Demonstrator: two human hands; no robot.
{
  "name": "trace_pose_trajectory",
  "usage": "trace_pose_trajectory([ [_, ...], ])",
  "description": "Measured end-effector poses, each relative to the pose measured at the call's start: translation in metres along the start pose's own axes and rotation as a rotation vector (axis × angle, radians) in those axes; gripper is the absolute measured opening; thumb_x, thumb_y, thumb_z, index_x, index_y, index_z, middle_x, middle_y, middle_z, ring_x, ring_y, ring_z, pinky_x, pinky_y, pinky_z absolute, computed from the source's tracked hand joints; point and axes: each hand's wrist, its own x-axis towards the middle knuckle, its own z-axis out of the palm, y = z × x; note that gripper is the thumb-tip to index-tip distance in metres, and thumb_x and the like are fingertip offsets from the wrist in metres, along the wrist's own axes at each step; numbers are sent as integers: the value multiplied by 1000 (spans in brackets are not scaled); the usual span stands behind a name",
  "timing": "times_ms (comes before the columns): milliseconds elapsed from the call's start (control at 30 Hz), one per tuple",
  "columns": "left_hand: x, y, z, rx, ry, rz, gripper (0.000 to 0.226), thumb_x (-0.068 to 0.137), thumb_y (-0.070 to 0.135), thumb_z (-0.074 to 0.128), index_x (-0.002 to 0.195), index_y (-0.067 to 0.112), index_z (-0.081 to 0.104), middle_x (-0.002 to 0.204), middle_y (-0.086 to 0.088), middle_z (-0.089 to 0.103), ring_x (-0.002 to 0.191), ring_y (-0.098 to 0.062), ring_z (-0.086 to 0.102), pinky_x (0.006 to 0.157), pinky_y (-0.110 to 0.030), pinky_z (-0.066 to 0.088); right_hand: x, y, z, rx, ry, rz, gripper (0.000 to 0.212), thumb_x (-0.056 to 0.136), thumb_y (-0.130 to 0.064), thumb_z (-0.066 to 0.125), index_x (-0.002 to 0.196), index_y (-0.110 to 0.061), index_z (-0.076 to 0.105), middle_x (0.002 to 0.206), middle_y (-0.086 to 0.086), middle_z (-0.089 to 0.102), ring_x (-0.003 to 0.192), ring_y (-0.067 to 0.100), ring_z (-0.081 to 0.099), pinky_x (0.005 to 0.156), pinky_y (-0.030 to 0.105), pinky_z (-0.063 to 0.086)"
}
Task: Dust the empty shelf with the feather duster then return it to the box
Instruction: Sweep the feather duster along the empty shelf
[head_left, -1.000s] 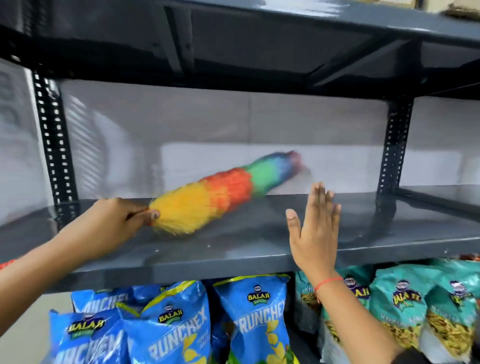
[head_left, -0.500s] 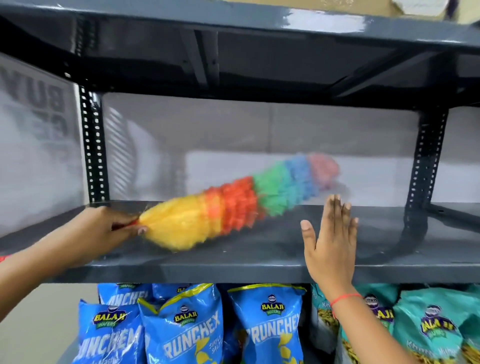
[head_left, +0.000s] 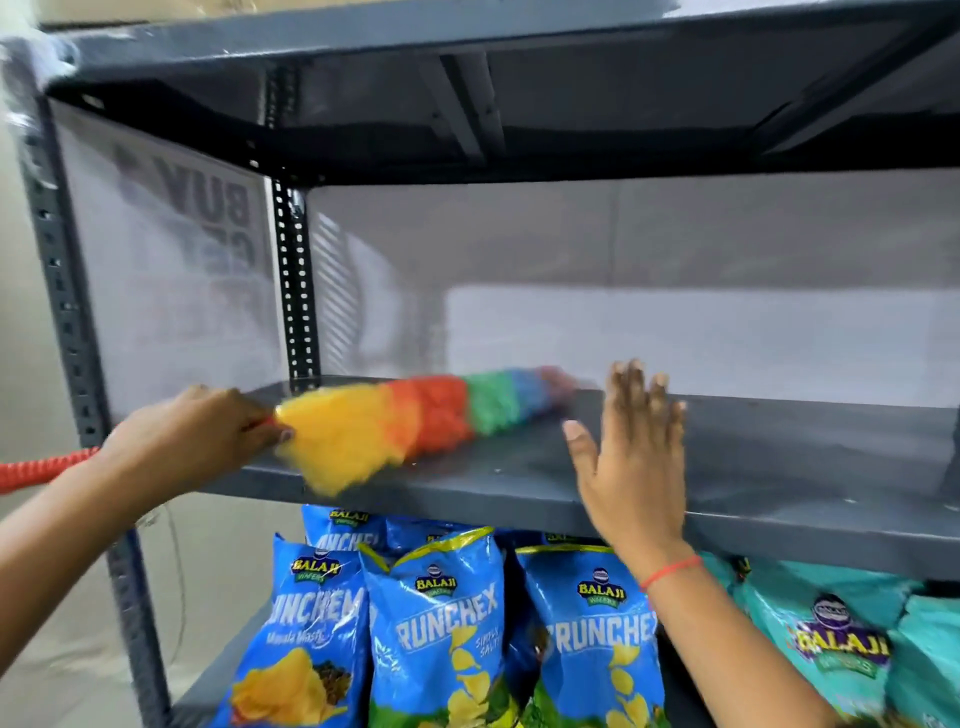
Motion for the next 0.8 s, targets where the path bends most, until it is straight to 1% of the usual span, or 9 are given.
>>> trace_pose_trajectory([
  [67, -8, 2, -6, 32, 138, -44, 29, 84, 53, 52, 82, 30, 70, 82, -10, 71, 74, -32, 65, 64, -34, 52, 1, -23, 12, 25, -75, -106, 66, 93, -45, 40, 140, -1, 23, 146, 23, 28, 135, 42, 22, 108, 55, 16],
  [133, -23, 3, -9, -62, 150, -73, 24, 83, 52, 54, 78, 35, 70, 66, -1, 65, 62, -29, 57, 59, -31, 46, 6, -43, 23, 37, -127, -188, 67, 91, -45, 39, 140, -3, 23, 147, 22, 28, 136, 39, 21, 109, 53, 14],
  [200, -35, 3, -10, -90, 53, -103, 26, 83, 52, 56, 64, 37, 65, 53, 9, 53, 57, -23, 53, 58, -29, 43, 12, -61, 34, 57, -171, -260, 68, 92, -47, 39, 142, -5, 20, 150, 19, 24, 138, 35, 17, 111, 48, 7],
  [267, -41, 2, -14, 2, -6, -164, 33, 83, 56, 52, 69, 29, 65, 66, 4, 62, 70, -26, 62, 61, -29, 45, 18, -77, 46, 61, -228, -328, 69, 93, -50, 34, 144, -9, 11, 154, 14, 13, 141, 29, 5, 112, 44, -3],
  [333, -43, 8, -17, 107, 105, -191, 38, 84, 59, 47, 82, 26, 66, 81, -3, 66, 80, -30, 65, 60, -31, 44, 20, -89, 57, 31, -279, -376, 70, 93, -53, 28, 144, -12, 4, 155, 12, 5, 141, 26, -4, 111, 43, -11],
  [400, -45, 14, -18, 93, 162, -200, 37, 83, 58, 48, 82, 25, 65, 74, -3, 59, 75, -32, 63, 58, -31, 43, 20, -94, 64, -1, -296, -391, 71, 92, -55, 24, 144, -12, 1, 155, 13, 3, 141, 26, -6, 110, 44, -13],
  [533, -59, 9, -17, 100, 46, -280, 36, 85, 55, 48, 86, 24, 67, 80, -5, 61, 73, -30, 60, 65, -33, 49, 19, -93, 67, 6, -302, -360, 72, 92, -56, 22, 144, -12, 1, 155, 12, 2, 141, 26, -7, 111, 46, -11],
  [667, -70, 9, -18, 76, 158, -345, 38, 86, 54, 48, 83, 20, 65, 79, -9, 63, 72, -32, 60, 62, -32, 44, 19, -93, 66, 0, -330, -353, 72, 92, -57, 19, 144, -11, 0, 156, 12, 1, 141, 26, -8, 111, 48, -9],
  [800, -83, 6, -20, 101, 57, -366, 38, 86, 56, 48, 82, 23, 66, 74, -2, 60, 66, -25, 55, 60, -30, 43, 19, -92, 65, 15, -346, -342, 72, 92, -57, 19, 144, -11, 0, 156, 12, 2, 141, 26, -9, 111, 48, -10],
])
